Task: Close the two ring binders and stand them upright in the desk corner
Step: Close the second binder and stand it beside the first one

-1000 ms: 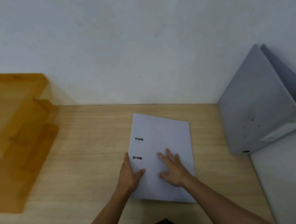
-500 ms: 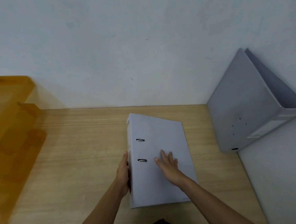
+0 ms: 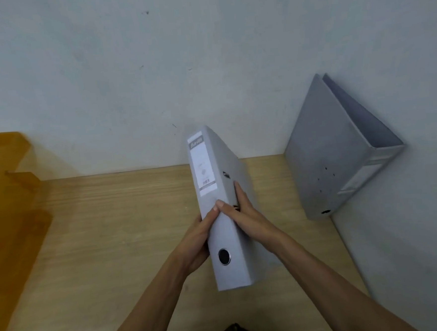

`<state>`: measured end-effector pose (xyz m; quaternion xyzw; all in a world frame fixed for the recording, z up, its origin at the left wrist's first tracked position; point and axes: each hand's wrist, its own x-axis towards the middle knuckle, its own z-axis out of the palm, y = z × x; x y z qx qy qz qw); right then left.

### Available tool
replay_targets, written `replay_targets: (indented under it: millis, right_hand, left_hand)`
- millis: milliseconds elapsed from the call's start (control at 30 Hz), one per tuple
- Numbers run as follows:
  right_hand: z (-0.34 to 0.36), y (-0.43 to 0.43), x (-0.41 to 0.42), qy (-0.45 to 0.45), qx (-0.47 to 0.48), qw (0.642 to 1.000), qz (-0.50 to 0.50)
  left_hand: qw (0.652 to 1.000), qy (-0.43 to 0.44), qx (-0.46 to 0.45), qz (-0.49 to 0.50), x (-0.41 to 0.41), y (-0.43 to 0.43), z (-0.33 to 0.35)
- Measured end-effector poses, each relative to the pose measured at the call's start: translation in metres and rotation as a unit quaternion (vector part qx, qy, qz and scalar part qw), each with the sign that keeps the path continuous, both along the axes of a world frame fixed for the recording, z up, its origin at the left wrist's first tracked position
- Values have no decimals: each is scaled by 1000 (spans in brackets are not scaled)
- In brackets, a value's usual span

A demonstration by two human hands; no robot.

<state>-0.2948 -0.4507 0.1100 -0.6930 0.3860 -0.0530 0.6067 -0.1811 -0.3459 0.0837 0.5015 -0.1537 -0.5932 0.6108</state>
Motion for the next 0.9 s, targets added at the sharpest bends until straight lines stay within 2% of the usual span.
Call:
replay_targets:
  millis: [133,267,367,567,733,900]
  right_hand:
    - [25,-19,-16,-111,-45,993,-18]
    - [35,-39,-45,-147,-74,986,-34]
    - [30,-48,-75,-132,-112,984,-29]
    - [-1,-58,-133,-78,-119,986,-83]
    - [-22,-70,-167,-47,-118,984,-124]
    - [-27,-87,-184,-30,-157,966,-205]
  left_hand:
    - [996,-63,-62,-29,-3,-15,20]
    - [973,-207,-87,-58,-17,-34,28]
    - [954,-276,-91,-69,-37,-51,18]
    - [916,-371,-84,-124,-82,-76,-7]
    - [898,-410,-64,-147,-110,-100,-16]
    - [883,-436,-69,-162,-125,-126,-14]
